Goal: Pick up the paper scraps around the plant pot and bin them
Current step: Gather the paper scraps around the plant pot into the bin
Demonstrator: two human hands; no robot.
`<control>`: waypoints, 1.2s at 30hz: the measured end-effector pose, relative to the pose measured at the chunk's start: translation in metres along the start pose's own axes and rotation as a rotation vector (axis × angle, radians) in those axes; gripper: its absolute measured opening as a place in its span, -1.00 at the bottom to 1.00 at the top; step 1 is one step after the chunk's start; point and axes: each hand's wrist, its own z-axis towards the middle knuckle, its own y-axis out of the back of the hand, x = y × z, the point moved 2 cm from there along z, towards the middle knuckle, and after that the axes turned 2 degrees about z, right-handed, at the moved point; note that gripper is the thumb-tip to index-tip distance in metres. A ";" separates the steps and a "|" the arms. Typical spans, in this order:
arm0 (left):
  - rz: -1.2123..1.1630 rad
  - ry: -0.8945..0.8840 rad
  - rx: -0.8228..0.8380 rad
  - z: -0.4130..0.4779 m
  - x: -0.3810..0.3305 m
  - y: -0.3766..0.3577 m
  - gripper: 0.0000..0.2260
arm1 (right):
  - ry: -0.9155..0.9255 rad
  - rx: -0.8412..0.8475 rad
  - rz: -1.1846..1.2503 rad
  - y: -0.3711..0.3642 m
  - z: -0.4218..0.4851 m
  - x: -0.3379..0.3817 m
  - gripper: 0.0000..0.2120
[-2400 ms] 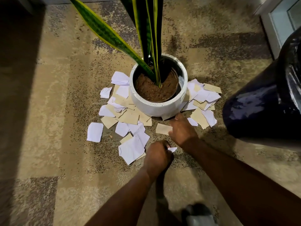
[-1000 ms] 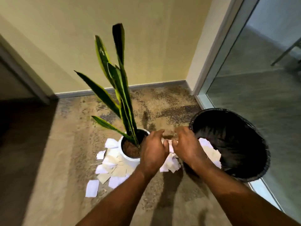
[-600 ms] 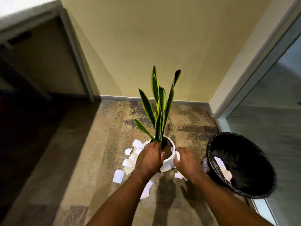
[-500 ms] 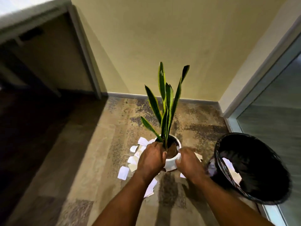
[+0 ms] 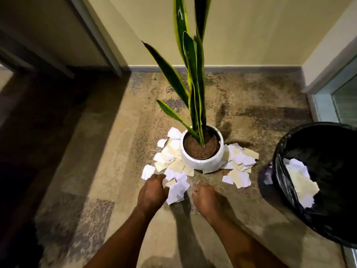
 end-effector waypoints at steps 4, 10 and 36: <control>-0.008 0.054 0.063 0.017 0.018 -0.031 -0.51 | -0.015 -0.007 -0.011 -0.025 0.023 0.000 -0.72; 0.003 -0.026 0.172 0.065 0.052 -0.110 -0.31 | -0.030 -0.014 0.009 -0.100 0.074 -0.004 -0.68; -0.610 0.199 0.134 0.104 0.083 -0.143 -0.78 | -0.106 -0.257 0.300 -0.163 0.108 -0.034 -0.79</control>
